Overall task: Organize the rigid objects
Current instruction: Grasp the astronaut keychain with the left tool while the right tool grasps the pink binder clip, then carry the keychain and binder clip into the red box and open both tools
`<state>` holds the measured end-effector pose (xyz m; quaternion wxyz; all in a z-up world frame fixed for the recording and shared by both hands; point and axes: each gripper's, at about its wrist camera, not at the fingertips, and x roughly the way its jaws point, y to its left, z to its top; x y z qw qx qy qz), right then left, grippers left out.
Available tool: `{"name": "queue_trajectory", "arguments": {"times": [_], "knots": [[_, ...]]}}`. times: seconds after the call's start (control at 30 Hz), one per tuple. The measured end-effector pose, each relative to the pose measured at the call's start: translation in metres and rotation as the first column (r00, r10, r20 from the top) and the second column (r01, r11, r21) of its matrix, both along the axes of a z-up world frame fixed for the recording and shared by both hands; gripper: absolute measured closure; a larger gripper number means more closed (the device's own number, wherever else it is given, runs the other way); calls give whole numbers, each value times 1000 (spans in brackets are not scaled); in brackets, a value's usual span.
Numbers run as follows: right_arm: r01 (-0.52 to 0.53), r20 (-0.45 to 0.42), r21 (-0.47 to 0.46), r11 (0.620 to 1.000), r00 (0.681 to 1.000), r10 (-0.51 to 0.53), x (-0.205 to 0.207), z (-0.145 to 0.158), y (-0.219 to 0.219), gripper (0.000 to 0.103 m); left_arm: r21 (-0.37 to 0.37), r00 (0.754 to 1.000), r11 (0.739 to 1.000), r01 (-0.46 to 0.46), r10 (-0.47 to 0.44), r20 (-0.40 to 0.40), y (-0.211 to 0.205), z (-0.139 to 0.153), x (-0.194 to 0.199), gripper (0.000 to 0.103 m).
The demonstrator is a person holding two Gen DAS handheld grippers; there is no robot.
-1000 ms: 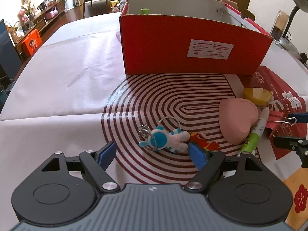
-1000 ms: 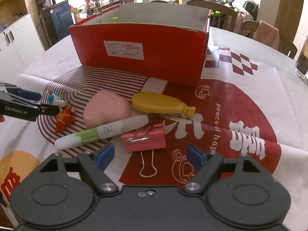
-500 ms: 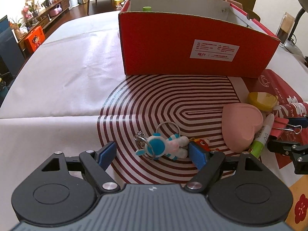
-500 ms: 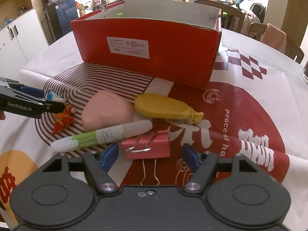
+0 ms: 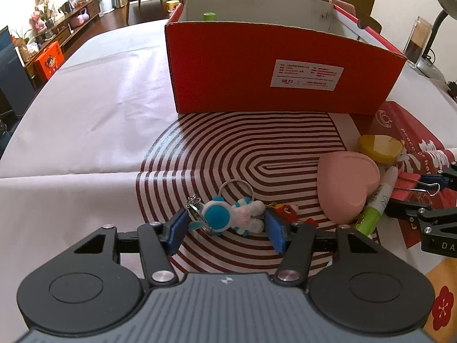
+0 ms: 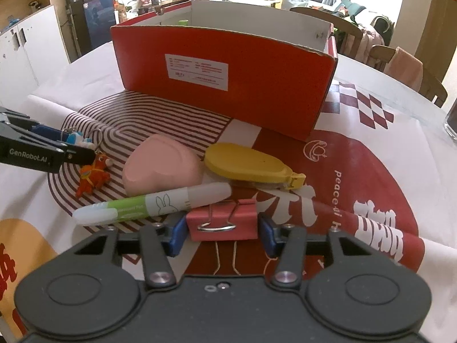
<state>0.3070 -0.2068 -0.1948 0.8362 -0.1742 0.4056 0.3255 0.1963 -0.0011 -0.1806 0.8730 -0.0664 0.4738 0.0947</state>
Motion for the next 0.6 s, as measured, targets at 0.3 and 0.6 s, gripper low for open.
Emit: {"name": "queue_trajectory", "arguments": {"times": [0.3,0.6], "knots": [[102,-27,33,994,995,-101,-1,12,-15,53,-32,998,998,-53,52,-18,17,4,-7,46],[167,-46,86,982,985,-164,-7,45,-25,53,-72,998,996,-60,60,0,30,19,-21,46]]}}
